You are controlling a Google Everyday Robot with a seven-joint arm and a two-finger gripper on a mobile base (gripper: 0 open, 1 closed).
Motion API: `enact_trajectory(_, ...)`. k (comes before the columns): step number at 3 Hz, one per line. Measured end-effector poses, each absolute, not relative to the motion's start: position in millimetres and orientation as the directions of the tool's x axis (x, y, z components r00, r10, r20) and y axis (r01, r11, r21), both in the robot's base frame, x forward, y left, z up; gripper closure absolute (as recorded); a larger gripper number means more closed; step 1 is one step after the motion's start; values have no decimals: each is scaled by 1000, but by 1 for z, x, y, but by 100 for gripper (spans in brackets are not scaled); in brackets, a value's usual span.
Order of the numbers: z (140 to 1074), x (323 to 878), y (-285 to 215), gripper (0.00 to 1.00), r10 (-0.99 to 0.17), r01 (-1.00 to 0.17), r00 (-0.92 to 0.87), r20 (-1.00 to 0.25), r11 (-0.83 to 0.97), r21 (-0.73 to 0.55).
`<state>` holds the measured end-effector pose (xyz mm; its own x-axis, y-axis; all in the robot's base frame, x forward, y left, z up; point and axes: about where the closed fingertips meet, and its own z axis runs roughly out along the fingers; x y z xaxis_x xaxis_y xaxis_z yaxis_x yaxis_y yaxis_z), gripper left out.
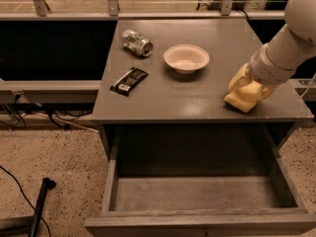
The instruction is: Pick sponge from top drawer and place on counter
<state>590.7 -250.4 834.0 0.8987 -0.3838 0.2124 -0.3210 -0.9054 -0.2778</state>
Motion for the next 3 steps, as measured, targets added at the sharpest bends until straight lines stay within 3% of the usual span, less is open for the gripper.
enact_trajectory(1,842,587,-246,0,-361,-309,908,215,-921,-238)
enact_trajectory(3,888,579,-254,0,-366,-328,904,223,-925,-191)
